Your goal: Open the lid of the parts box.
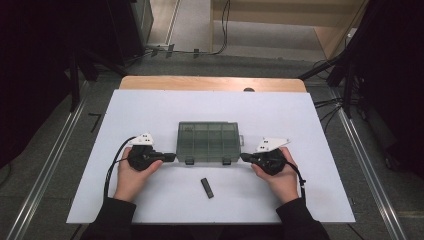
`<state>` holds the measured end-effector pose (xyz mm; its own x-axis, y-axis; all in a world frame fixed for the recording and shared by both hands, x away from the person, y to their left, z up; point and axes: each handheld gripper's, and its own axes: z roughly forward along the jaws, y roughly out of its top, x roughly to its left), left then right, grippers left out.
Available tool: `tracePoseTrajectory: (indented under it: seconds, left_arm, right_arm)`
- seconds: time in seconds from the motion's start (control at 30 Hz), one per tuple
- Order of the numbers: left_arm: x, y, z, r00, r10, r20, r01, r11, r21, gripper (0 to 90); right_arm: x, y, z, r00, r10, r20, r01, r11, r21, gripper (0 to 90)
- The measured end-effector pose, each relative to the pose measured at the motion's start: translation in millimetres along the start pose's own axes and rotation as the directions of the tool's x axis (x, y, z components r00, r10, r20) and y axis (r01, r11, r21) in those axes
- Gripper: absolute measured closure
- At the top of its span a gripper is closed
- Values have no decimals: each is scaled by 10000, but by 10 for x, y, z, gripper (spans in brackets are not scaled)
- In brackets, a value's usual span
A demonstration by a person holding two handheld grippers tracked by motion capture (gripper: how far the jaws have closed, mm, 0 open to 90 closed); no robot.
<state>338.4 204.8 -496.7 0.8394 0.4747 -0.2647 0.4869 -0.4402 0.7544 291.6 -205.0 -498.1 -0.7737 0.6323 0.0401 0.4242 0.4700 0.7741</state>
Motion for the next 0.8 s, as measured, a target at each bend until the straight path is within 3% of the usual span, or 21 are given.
tracePoseTrajectory:
  seconds: [0.27, 0.37, 0.8]
  left_arm:
    - [-15, 9, 4, 10000, 52, 0, -52, 10000, -77, 900]
    - [-11, 15, -9, 9998, -110, 147, 115, 9993, -354, 900]
    - [-39, 50, -71, 9989, -164, 443, 215, 9929, -1170, 900]
  right_arm:
    - [17, 23, -19, 10000, -46, -6, 46, 9998, -187, 878]
    - [20, 29, -31, 10000, -61, 29, 62, 9996, -278, 878]
    - [24, 54, -91, 10000, -2, 8, 3, 9978, -662, 878]
